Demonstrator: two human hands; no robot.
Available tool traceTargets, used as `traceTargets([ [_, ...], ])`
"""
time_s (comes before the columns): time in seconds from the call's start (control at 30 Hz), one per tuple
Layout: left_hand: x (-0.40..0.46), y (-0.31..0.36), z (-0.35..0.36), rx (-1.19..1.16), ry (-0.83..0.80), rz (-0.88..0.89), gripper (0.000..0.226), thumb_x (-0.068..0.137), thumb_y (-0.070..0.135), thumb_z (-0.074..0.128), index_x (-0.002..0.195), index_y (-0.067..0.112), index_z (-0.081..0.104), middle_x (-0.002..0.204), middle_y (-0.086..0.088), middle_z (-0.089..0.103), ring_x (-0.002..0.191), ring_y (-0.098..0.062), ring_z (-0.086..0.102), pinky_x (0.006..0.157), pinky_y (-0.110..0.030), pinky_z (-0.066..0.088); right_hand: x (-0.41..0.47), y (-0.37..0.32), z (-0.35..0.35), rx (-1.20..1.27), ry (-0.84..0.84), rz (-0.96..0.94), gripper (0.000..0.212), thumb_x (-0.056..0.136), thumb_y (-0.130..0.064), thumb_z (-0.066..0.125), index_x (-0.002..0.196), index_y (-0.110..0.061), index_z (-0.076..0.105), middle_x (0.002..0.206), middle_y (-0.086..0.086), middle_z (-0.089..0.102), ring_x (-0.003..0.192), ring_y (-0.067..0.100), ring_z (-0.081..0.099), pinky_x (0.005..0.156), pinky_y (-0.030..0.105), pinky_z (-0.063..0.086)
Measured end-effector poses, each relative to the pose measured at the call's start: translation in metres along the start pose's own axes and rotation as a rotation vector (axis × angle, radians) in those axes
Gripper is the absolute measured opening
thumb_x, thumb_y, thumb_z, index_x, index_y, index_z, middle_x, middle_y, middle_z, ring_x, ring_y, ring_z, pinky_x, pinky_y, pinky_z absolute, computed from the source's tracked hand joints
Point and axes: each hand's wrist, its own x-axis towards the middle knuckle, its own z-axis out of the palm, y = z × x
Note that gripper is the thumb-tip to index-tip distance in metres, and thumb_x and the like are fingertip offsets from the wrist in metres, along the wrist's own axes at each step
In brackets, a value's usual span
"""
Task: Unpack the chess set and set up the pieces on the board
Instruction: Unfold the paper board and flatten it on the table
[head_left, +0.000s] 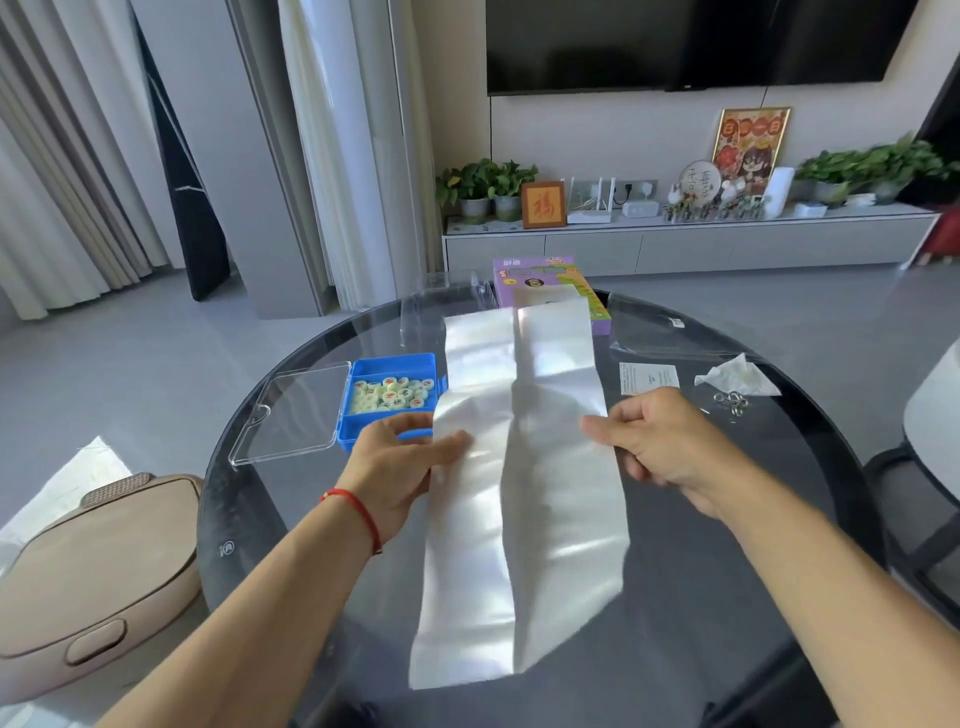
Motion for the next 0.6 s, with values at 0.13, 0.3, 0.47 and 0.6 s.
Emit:
traceTargets([
  [0.13,-0.002,0.001,0.004,0.076,0.076,0.187,0.018,0.080,0.015,0.082,0.095,0.010,0.074,0.092,-0.020,0.075,0.077,-0.029,0.069,0.083,-0.056,0.058,0.000,0.003,-0.006,0.020,0.070,-0.050,0.036,0.093,-0.027,0.075,0.070,-0.005,0.058,0.049,0.004,0.040,0.035,0.013,0.032,0.043,0.021,0.022],
  [0.3,-0.008,0.016,0.006,0.072,0.035,0.428,0.014,0.093,0.017,0.068,0.100,0.004,0.070,0.094,-0.016,0.076,0.081,-0.026,0.070,0.078,-0.037,0.057,0.005,0.001,-0.019,0.184,0.321,-0.110,0.023,0.094,-0.023,0.074,0.083,-0.004,0.068,0.047,0.004,0.047,0.035,0.017,0.039,0.044,0.022,0.024],
  [0.47,-0.013,0.031,-0.001,-0.046,0.026,0.566,0.020,0.095,0.011,0.065,0.111,-0.001,0.066,0.105,-0.021,0.073,0.091,-0.032,0.069,0.090,-0.052,0.056,0.000,-0.011,-0.027,0.594,0.265,-0.214,0.016,0.100,-0.019,0.065,0.103,-0.004,0.070,0.085,0.006,0.072,0.078,0.024,0.076,0.056,0.023,0.054],
  [0.6,-0.020,0.036,-0.006,-0.039,-0.032,0.644,0.023,0.095,0.004,0.062,0.117,-0.001,0.066,0.114,-0.022,0.071,0.106,-0.035,0.067,0.097,-0.052,0.053,-0.003,-0.012,-0.035,0.895,0.193,-0.272,0.019,0.104,-0.003,0.049,0.097,-0.002,0.066,0.102,0.014,0.074,0.114,0.038,0.069,0.090,0.040,0.060],
])
